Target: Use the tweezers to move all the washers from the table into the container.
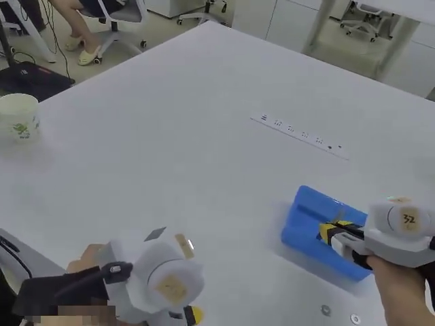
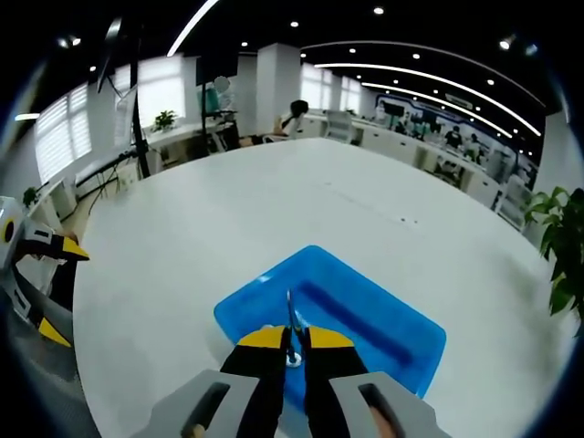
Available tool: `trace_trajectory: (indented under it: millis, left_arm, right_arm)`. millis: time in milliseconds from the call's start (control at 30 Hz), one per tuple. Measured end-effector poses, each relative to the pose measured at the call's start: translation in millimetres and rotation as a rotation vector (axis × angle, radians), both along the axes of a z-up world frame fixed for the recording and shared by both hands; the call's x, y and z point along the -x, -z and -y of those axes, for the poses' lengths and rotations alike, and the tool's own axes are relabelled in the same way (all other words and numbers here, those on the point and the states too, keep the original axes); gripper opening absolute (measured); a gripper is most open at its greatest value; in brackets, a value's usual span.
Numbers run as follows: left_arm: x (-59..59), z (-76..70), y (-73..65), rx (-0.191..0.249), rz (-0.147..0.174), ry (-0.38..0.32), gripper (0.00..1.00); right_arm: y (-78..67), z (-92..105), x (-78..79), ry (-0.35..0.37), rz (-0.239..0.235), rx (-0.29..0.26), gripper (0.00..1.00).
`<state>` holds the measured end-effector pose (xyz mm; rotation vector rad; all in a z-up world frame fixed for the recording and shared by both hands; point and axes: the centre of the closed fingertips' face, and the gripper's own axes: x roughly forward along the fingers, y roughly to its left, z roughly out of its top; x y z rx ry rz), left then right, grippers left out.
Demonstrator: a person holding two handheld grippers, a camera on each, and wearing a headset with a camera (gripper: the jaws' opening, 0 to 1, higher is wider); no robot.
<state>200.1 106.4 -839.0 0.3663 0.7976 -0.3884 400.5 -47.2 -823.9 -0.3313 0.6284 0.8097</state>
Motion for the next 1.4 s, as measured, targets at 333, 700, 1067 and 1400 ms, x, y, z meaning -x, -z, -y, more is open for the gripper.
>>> trace_trajectory:
  millis: [333,700,1067,1400]
  left_arm:
    - [-1.9,-6.3,-3.3,-0.003,0.016,-0.039,0.76]
    - [-4.9,-16.4,-6.8,-0.025,0.037,-0.094,0.76]
    - [-6.2,-18.3,-9.4,-0.052,0.051,-0.111,0.76]
    - [-4.6,-9.5,-8.6,-0.092,0.055,-0.045,0.76]
  right_arm:
    - [-3.8,2.0,-1.3,-0.009,0.011,-0.031,0.03]
    - [-47.1,8.4,1.0,-0.041,0.08,-0.123,0.03]
    - [-64.8,21.6,53.0,-0.081,0.087,-0.169,0.03]
    - [-35.7,48.3,84.4,0.008,0.021,-0.148,0.03]
